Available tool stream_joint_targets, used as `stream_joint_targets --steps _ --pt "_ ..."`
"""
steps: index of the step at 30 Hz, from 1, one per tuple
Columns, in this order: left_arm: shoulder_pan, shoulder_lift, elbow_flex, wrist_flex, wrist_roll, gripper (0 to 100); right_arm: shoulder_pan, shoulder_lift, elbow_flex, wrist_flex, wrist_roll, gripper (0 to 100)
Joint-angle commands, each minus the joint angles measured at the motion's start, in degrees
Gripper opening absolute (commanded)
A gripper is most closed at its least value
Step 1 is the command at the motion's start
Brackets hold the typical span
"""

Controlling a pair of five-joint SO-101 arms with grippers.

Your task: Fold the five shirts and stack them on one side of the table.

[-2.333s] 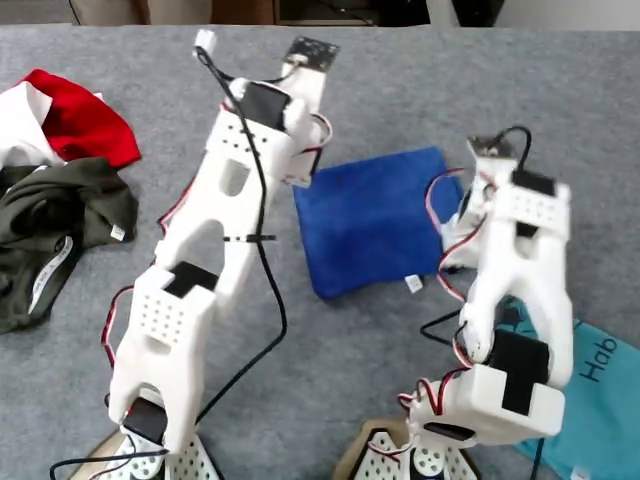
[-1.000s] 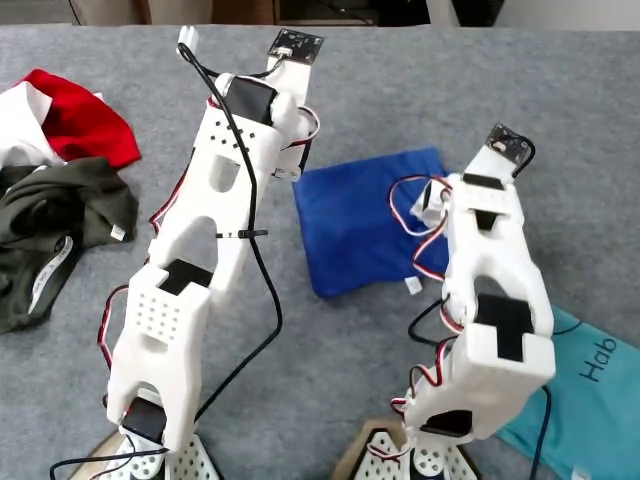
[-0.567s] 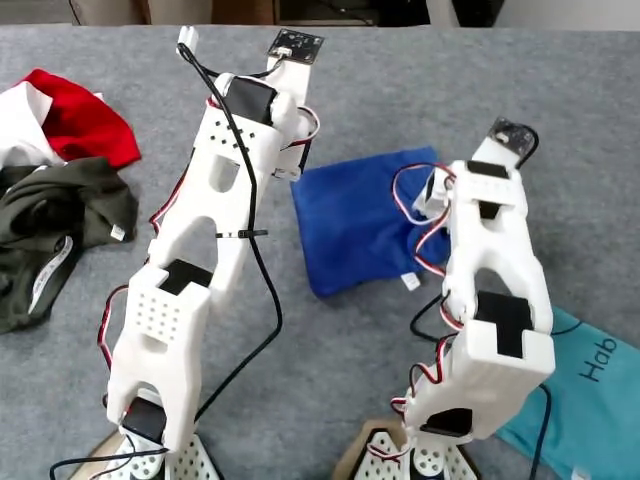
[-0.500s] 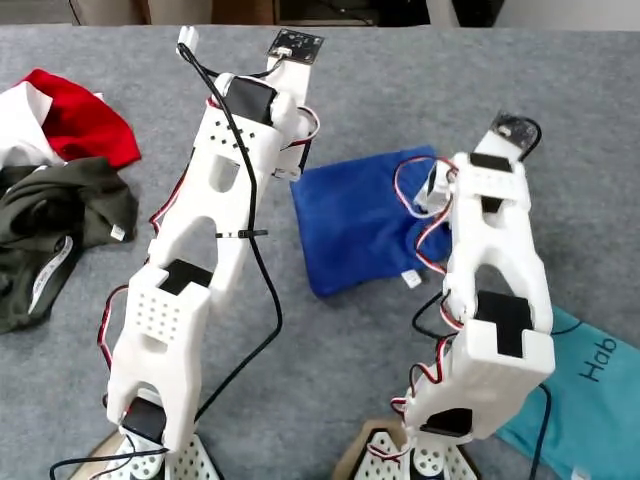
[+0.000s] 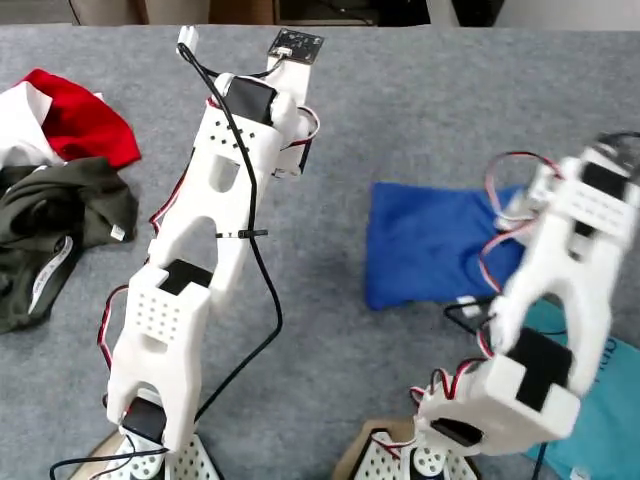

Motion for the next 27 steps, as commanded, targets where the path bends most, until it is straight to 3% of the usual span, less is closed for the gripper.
stream_joint_targets --steps 1,6,16,21,27 --pt "-0.4 -1.2 -2.6 0.6 -0.4 2 8.7 -4.9 -3.0 5.0 6.2 0.4" --pt "-0.4 -1.2 -2.7 0.6 -0.4 2 21.8 -5.2 -3.0 10.1 16.8 0.4" --pt "-0.2 -1.2 -3.2 0.6 -0.5 2 44.4 -4.8 -3.0 7.0 34.3 0.4" --pt "0.1 -1.2 -3.2 0.6 -0.5 2 50.2 -4.8 -3.2 5.6 38.7 0.4" --pt "-0.1 -1.3 -3.2 0.6 -0.5 2 51.5 -4.8 -2.9 6.1 40.8 0.5"
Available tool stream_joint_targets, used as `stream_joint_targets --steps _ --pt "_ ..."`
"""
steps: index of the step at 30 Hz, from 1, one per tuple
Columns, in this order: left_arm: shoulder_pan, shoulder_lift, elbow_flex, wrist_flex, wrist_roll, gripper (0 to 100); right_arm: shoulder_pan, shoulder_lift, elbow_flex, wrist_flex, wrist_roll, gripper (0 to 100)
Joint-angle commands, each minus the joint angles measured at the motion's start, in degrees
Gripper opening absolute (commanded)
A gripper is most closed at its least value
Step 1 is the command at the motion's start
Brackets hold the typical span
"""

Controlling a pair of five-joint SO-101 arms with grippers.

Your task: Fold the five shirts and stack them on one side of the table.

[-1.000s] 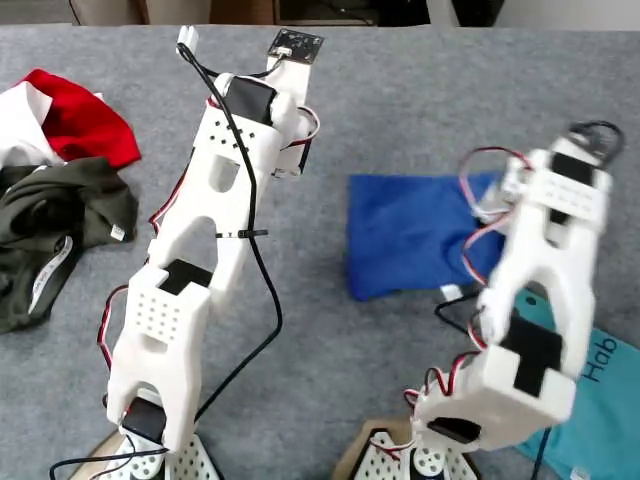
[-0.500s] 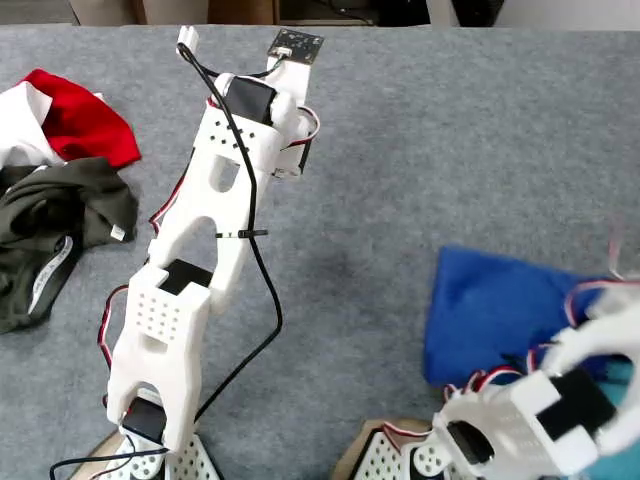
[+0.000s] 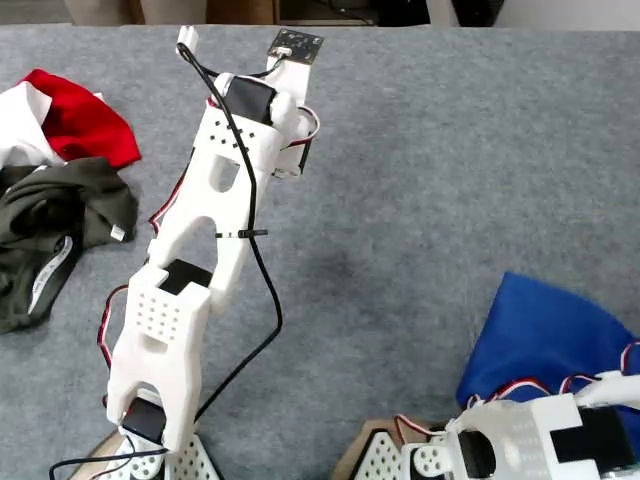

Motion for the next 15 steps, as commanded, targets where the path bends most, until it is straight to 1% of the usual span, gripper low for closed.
stream_joint_targets --steps 1,7,15 --pt "-0.1 -1.3 -3.2 0.6 -0.5 2 1.6 -3.6 -2.9 -0.2 1.0 0.5" --pt "-0.4 -5.1 -1.6 0.6 -0.6 2 3.6 -3.6 -3.3 -0.5 1.0 0.5" --pt "-0.4 -7.4 2.0 0.6 -0.6 2 4.0 -4.0 -2.5 -0.2 1.1 0.5"
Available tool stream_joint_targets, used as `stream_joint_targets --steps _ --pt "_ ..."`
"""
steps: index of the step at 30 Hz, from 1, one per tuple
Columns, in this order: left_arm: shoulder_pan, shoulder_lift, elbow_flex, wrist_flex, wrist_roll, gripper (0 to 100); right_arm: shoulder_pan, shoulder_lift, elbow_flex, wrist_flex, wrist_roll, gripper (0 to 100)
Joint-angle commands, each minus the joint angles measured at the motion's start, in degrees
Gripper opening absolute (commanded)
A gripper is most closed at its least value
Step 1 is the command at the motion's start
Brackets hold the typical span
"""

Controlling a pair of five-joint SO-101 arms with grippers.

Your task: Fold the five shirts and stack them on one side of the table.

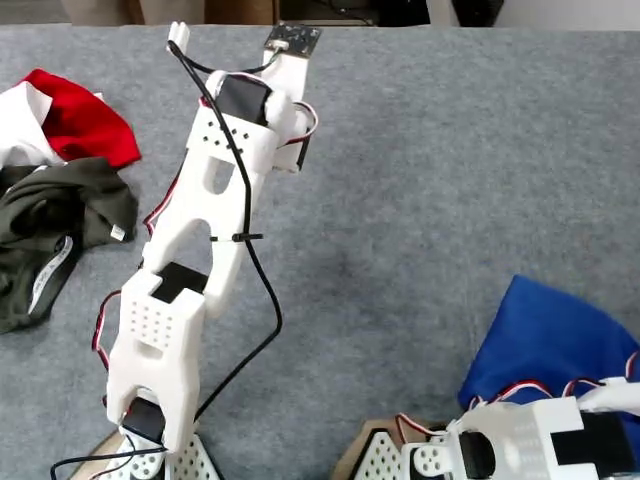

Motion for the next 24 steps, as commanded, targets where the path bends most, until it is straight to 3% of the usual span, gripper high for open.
stream_joint_targets --steps 1,12,24 --pt "-0.4 -3.6 0.1 0.6 -0.6 2 1.4 -4.0 -2.5 -0.1 0.6 0.5" --pt "-0.4 -3.6 0.3 0.6 -0.7 2 -1.0 -4.1 -2.9 6.6 3.9 5.2" --pt "-1.3 -6.0 0.0 0.6 -0.7 2 -0.6 -4.1 -19.3 15.3 -1.1 10.9"
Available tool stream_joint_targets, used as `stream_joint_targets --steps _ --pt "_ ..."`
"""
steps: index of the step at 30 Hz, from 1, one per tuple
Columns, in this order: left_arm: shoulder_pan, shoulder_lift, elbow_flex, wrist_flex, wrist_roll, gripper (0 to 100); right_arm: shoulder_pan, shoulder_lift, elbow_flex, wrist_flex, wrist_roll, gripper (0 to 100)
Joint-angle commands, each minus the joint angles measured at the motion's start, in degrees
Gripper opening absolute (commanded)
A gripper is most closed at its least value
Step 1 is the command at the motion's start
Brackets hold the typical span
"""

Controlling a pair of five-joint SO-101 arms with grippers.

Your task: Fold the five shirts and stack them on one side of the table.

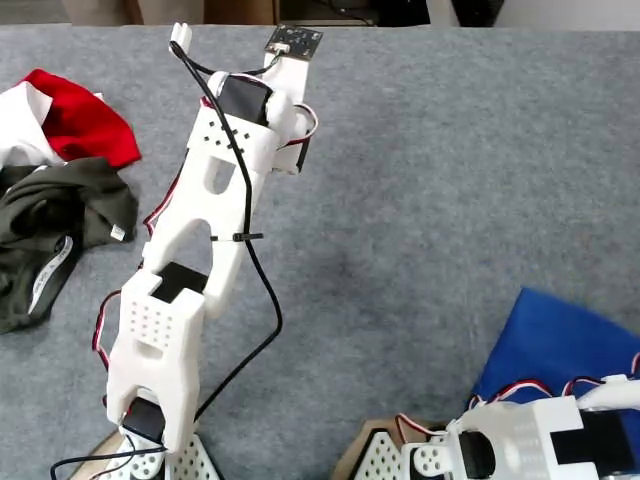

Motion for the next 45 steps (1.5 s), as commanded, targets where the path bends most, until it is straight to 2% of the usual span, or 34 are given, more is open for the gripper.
stream_joint_targets --steps 1,9,17,22,27,33,36,38,41,45 --pt "-1.7 -6.5 -0.3 0.6 -0.3 2 0.0 -4.1 -5.2 1.2 -0.5 10.9" --pt "-6.4 -9.2 0.0 0.6 -2.6 2 -1.9 -4.0 1.3 1.1 1.2 10.9" --pt "-8.4 -9.5 0.0 0.6 -5.0 2 -2.2 -4.0 -0.1 1.1 2.5 12.0" --pt "-8.4 -9.5 0.0 0.6 -5.0 2 -2.1 -4.0 -0.3 1.2 6.3 28.7" --pt "-8.4 -9.5 0.0 0.6 -5.0 2 -2.2 -4.1 -1.3 1.2 15.0 50.0" --pt "-8.4 -9.5 0.0 0.6 -5.0 2 -2.8 -4.1 -3.7 1.3 15.3 54.2" --pt "-10.1 -9.5 -0.5 0.6 -4.9 2 -5.5 -6.2 -4.8 1.4 15.4 53.9" --pt "-12.3 -9.5 -0.5 0.6 -4.8 2 -8.7 -9.5 -4.6 1.4 15.1 50.2" --pt "-17.8 -10.6 -0.3 0.6 -4.7 2 -15.3 -15.4 -4.6 1.4 13.7 34.6" --pt "-27.1 -14.3 -0.1 0.6 -5.0 2 -27.5 -21.8 -4.6 1.2 7.8 10.1"
